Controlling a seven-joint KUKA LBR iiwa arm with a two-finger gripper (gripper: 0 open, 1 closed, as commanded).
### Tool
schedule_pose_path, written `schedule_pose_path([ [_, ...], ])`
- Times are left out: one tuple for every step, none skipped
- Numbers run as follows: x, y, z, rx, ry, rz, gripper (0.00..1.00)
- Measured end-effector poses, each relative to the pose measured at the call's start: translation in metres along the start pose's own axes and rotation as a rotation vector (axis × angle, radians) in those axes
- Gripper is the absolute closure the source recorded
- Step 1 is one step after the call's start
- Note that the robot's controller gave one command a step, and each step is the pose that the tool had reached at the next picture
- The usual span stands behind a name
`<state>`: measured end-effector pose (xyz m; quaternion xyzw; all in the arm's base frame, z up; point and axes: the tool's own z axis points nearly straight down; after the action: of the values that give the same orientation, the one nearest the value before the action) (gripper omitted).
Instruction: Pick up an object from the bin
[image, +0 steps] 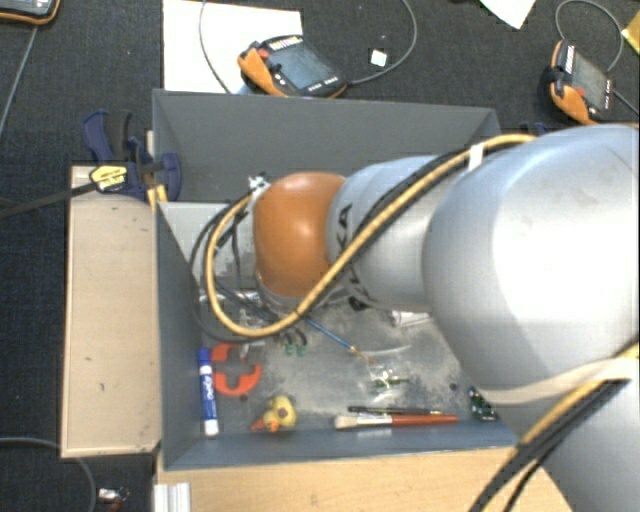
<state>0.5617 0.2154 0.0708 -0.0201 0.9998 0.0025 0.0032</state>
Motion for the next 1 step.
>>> schedule_pose_path([
  [0.0000,-0.0001,0.0000,0.000,0.000,0.001,1.00],
])
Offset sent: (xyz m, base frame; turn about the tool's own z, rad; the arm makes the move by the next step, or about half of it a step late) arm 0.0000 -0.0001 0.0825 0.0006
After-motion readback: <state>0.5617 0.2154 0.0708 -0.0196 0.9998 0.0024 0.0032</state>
